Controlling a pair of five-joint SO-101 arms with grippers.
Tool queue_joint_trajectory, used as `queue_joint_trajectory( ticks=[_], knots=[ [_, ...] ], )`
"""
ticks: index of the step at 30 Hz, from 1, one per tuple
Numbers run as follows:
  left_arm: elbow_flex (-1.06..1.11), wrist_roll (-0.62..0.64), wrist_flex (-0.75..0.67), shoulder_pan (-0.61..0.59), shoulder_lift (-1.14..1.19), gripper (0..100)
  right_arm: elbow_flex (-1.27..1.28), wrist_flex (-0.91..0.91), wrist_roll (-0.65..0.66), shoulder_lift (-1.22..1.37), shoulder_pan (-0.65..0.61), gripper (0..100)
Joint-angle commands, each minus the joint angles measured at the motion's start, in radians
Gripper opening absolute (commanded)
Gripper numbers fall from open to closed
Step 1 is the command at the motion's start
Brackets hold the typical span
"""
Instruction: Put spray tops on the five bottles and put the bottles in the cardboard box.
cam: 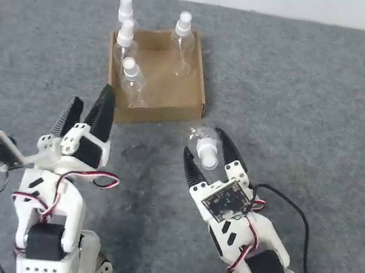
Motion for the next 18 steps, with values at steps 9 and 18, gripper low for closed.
queue_joint_trajectory(
  ticks=[9,18],
  knots=[
    [0.104,-0.084,0.000,-0.066,0.002,19,0.023,0.004,-0.009,-0.024,0.016,11.9],
    [0.176,-0.198,-0.002,-0.058,0.002,2,0.023,0.036,-0.012,-0.025,0.007,11.9]
  ],
)
